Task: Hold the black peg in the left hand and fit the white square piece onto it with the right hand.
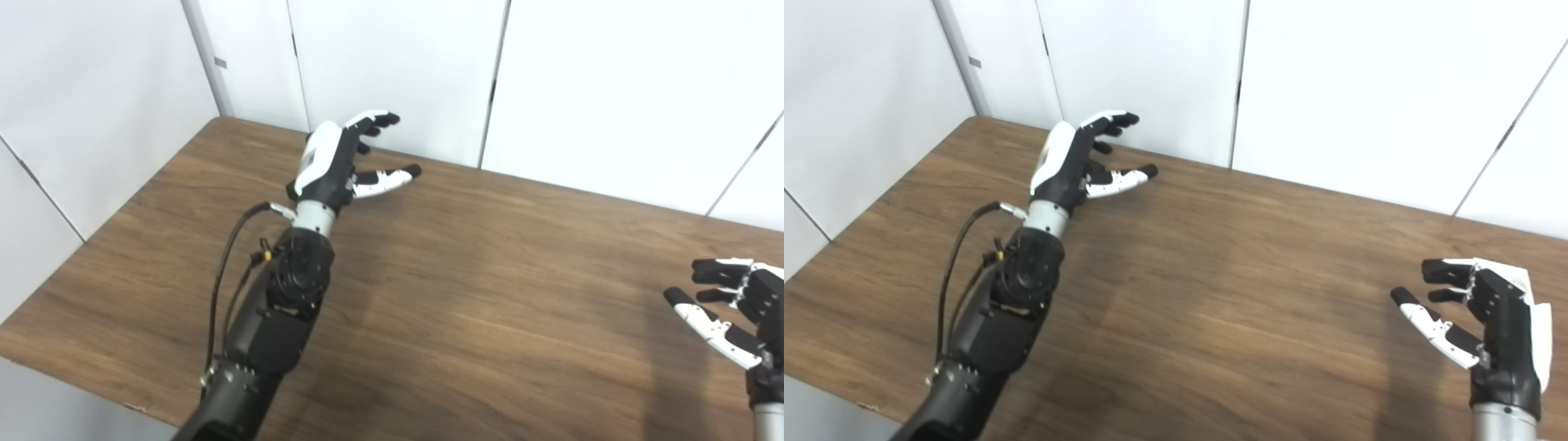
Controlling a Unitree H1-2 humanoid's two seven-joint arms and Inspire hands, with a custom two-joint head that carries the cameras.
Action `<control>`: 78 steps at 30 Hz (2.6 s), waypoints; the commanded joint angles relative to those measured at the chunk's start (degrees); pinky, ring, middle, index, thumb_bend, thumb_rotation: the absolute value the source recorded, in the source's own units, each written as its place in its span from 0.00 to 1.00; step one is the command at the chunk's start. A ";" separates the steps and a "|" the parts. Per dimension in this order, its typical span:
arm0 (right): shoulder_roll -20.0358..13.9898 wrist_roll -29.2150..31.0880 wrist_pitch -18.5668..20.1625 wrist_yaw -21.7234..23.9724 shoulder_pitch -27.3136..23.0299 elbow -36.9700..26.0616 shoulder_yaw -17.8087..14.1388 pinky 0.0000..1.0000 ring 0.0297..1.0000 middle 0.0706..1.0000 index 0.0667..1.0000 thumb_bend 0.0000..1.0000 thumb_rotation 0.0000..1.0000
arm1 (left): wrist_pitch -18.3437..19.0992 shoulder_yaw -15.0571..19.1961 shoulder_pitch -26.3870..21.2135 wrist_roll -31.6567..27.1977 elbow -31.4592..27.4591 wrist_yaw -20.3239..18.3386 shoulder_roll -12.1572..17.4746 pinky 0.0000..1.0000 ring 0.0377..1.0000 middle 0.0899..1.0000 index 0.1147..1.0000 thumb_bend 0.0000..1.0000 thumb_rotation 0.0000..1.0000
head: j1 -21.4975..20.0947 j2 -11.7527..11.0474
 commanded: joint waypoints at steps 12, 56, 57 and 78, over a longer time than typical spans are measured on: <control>-0.33 -0.50 -0.78 0.13 -1.13 -2.74 -0.04 0.48 0.56 0.57 0.45 0.49 0.12 | 0.41 2.01 -6.77 2.54 2.99 3.67 5.35 0.54 0.73 0.79 0.73 0.78 0.21 | 0.17 0.17; -1.07 -0.31 -1.02 0.25 -0.95 -3.14 -0.32 0.48 0.58 0.57 0.45 0.49 0.12 | 14.87 -5.45 -8.67 18.56 12.08 3.72 12.35 0.93 0.95 0.93 0.83 0.85 0.45 | 0.11 0.69; -1.07 -0.35 -0.95 0.25 -0.95 -3.17 -0.32 0.48 0.58 0.57 0.45 0.49 0.12 | 14.98 -5.50 -8.83 18.61 12.49 3.81 12.39 0.93 0.95 0.93 0.83 0.86 0.45 | 0.11 0.69; -0.64 -1.49 -0.16 0.47 -0.90 -3.64 -0.33 0.50 0.61 0.59 0.45 0.49 0.12 | 15.99 -3.55 -10.33 21.16 19.98 1.87 11.86 0.91 0.96 0.95 0.82 0.91 0.56 | 0.00 1.22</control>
